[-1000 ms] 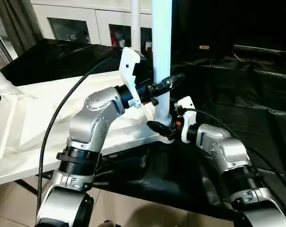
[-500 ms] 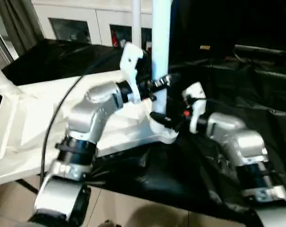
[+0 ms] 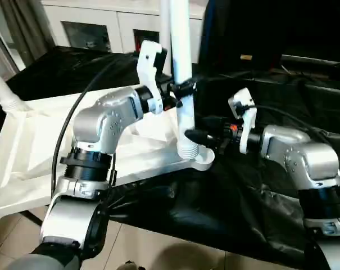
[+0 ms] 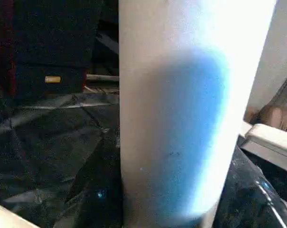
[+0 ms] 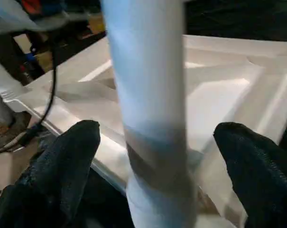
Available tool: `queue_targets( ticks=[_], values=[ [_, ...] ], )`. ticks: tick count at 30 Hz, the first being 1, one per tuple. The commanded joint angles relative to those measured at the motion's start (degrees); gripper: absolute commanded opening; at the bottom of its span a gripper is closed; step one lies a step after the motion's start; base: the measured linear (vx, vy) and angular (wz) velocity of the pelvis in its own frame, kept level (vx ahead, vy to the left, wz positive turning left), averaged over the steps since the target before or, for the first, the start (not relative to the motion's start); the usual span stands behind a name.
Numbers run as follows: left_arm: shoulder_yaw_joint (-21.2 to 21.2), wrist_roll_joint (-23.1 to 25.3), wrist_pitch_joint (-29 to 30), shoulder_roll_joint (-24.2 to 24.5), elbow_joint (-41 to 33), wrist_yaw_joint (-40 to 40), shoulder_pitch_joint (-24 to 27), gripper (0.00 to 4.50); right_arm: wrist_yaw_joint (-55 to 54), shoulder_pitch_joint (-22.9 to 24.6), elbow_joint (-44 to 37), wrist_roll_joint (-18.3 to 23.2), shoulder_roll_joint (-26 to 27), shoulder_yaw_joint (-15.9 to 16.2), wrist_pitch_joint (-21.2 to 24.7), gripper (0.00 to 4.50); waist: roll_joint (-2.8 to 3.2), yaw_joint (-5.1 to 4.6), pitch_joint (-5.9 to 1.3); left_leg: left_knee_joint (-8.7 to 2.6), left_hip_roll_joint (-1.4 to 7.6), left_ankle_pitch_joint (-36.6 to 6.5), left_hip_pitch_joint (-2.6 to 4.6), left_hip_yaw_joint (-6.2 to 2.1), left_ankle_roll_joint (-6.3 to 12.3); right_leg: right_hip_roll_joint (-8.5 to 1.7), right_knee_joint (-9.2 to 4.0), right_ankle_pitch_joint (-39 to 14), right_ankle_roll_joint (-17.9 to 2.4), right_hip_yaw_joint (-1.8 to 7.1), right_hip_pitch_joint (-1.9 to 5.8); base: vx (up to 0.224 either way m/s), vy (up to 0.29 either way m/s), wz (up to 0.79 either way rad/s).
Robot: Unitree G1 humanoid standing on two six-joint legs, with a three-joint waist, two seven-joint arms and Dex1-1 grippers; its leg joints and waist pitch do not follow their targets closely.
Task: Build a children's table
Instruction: Rotate table base
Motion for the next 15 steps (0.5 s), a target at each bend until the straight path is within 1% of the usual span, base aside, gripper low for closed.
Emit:
queue_targets(
  ticks=[1, 2, 3, 4, 6, 7, 8, 10, 11, 12, 15],
  values=[
    [0.94, -1.02, 1.55, -0.06, -0.15, 0.68, -1.54, 1.85, -0.59, -0.80, -0.81, 0.12, 0.35, 0.99, 2.00, 4.35, -0.61, 0.18, -4.94, -2.95, 2.34, -1.35, 1.03, -0.97, 4.22, -4.17, -3.21, 3.89, -15.56, 2.36, 3.69, 0.000, 0.000, 0.00],
    [1.19, -1.36, 2.10, -0.08, -0.22, 0.95, -1.63, 1.85, -1.09, -1.00, -0.73, -0.09, 0.68, 1.36, 2.45, 4.35, -0.56, 0.22, -4.95, -2.95, 2.38, -1.43, 1.02, -0.98, 4.20, -4.26, -3.25, 3.67, -15.49, 2.35, 3.72, 0.000, 0.000, 0.00],
    [1.70, -2.19, 3.41, -0.10, -0.26, 1.40, -1.86, 1.85, -2.18, -1.52, -0.20, -0.50, 1.56, 2.04, 3.15, 4.35, -0.65, 0.22, -4.92, -2.97, 2.37, -1.58, 0.96, -0.99, 3.99, -4.32, -3.28, 3.28, -15.35, 2.36, 3.74, 0.000, 0.000, 0.00],
    [2.06, -2.66, 4.15, -0.22, -0.29, 1.77, -1.96, 1.85, -2.71, -1.79, 0.16, -0.65, 2.04, 2.32, 3.46, 4.35, -0.58, 0.19, -4.92, -3.01, 2.34, -1.44, 1.02, -1.02, 3.74, -4.28, -3.32, 2.95, -15.32, 2.33, 3.67, 0.000, 0.000, 0.00],
    [2.65, -3.15, 5.48, -0.38, -0.32, 2.39, -2.15, 1.85, -3.54, -2.23, 0.66, -0.78, 2.54, 2.80, 3.91, 4.35, -0.71, 0.18, -4.91, -3.04, 2.36, -1.79, 1.05, -0.99, 3.30, -4.31, -3.31, 2.50, -15.25, 2.35, 3.68, 0.000, 0.000, 0.00],
    [2.68, -3.21, 5.93, -0.35, -0.40, 2.45, -2.21, 1.85, -3.98, -2.50, 0.96, -0.98, 2.82, 3.09, 4.19, 4.35, -0.59, 0.20, -4.90, -3.05, 2.36, -1.74, 1.04, -1.01, 3.08, -4.31, -3.31, 2.43, -15.19, 2.37, 3.63, 0.000, 0.000, 0.00],
    [3.03, -3.44, 6.97, -0.42, -0.40, 3.25, -2.38, 1.85, -4.51, -2.95, 1.31, -1.39, 3.00, 3.62, 4.76, 4.35, -0.62, 0.16, -4.87, -3.06, 2.36, -1.85, 1.04, -1.01, 3.00, -4.25, -3.35, 2.25, -15.04, 2.35, 3.62, 0.000, 0.000, 0.00],
    [3.45, -3.37, 8.02, -0.38, 0.04, 4.62, -2.73, 1.85, -4.94, -3.55, 1.70, -1.91, 3.07, 4.19, 5.35, 4.35, -0.75, 0.17, -4.84, -3.10, 2.33, -1.58, 0.98, -1.00, 2.76, -4.27, -3.27, 2.41, -14.62, 2.41, 3.71, 0.000, 0.000, 0.00],
    [3.60, -3.28, 8.37, -0.35, 0.27, 5.14, -2.88, 1.85, -5.05, -3.76, 1.81, -2.09, 3.08, 4.35, 5.56, 4.35, -0.69, 0.19, -4.89, -3.05, 2.29, -1.48, 0.99, -1.00, 2.70, -4.26, -3.23, 2.67, -14.59, 2.42, 3.74, 0.000, 0.000, 0.00],
    [3.83, -3.00, 8.54, -0.35, 0.81, 5.88, -3.13, 1.85, -5.07, -3.98, 1.95, -2.39, 3.00, 4.58, 5.53, 4.35, -0.79, 0.16, -4.87, -3.04, 2.23, -1.38, 0.97, -0.97, 2.80, -4.23, -3.31, 2.88, -14.40, 2.42, 3.72, 0.000, 0.000, 0.00],
    [3.87, -2.33, 9.12, -0.12, 1.30, 7.42, -3.42, 1.85, -5.61, -4.58, 1.86, -2.87, 2.61, 5.13, 6.06, 4.35, -0.76, 0.21, -4.90, -3.07, 2.28, -1.32, 0.95, -1.03, 2.67, -4.28, -3.30, 2.81, -14.17, 2.41, 3.75, 0.000, 0.000, 0.00]
  ],
)
